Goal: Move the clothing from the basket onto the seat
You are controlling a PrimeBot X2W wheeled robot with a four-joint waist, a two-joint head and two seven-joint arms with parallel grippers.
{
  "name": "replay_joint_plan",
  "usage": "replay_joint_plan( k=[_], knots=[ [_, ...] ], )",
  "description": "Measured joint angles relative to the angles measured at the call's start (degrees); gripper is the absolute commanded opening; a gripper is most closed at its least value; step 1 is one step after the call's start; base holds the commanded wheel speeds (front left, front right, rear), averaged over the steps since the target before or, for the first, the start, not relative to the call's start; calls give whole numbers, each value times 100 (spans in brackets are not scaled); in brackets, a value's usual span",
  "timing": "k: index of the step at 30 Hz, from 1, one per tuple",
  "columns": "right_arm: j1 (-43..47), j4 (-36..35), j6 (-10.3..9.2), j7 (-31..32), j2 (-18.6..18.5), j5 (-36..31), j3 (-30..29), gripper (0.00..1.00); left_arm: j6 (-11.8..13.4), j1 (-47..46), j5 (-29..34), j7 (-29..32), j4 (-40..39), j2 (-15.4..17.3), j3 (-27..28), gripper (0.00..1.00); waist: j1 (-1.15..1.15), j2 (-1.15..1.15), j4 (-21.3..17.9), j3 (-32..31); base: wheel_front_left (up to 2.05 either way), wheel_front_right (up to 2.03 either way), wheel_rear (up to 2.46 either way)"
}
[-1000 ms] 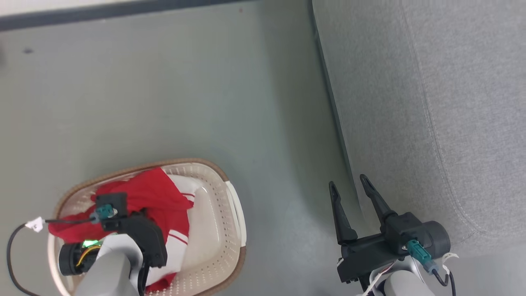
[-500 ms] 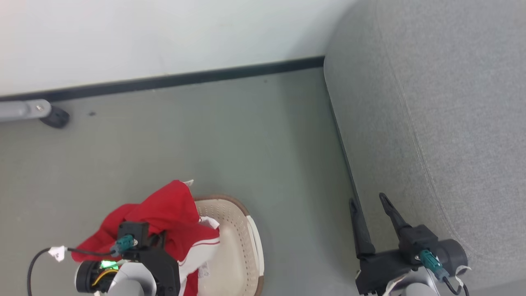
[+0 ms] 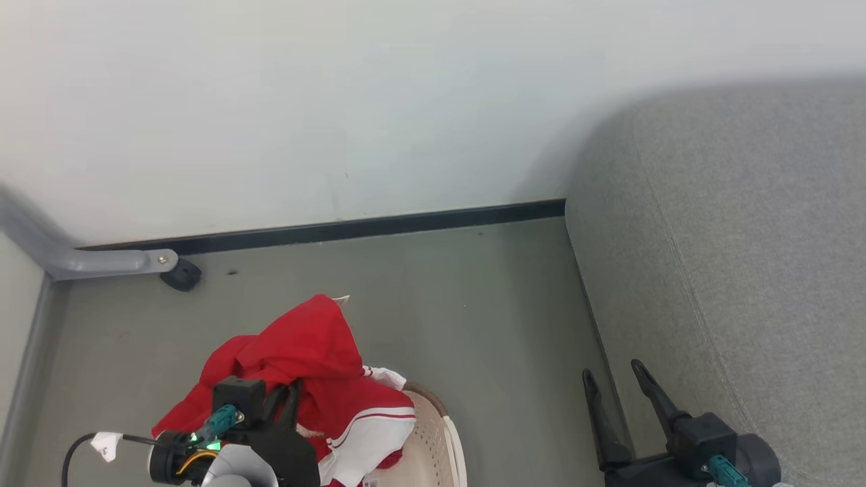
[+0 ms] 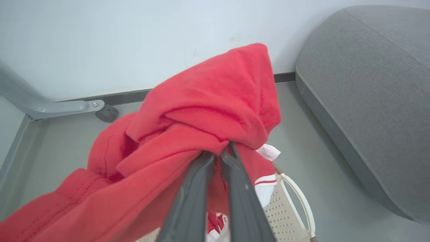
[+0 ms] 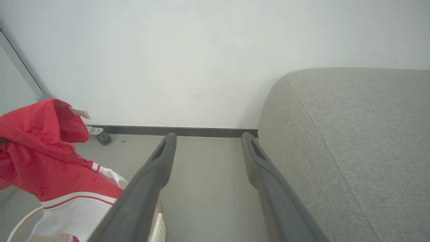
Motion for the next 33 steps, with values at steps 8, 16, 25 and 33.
replay_joint_plan(
  k=[8, 16, 25, 33],
  knots=[
    [363, -332, 320, 0, -9, 33, 5, 100, -45, 541, 10, 0, -1143, 2, -166, 0, 0, 0, 274, -615, 0, 0, 0],
    [590, -548, 611, 0, -18, -19, 172, 100, -51, 979, 54, 0, -2267, 59, -294, 0, 0, 0, 450, -966, 0, 0, 0],
    [591, -639, 887, 0, -311, -453, 636, 100, -52, 1201, 49, -1, -3420, 323, -548, 0, 1, 1, 504, -1015, 0, 0, 0],
    [321, -779, 982, -1, -359, -599, 903, 100, -52, 1254, -12, -2, -4090, 611, -1031, 0, 2, 1, 498, -881, 0, 0, 0]
  ],
)
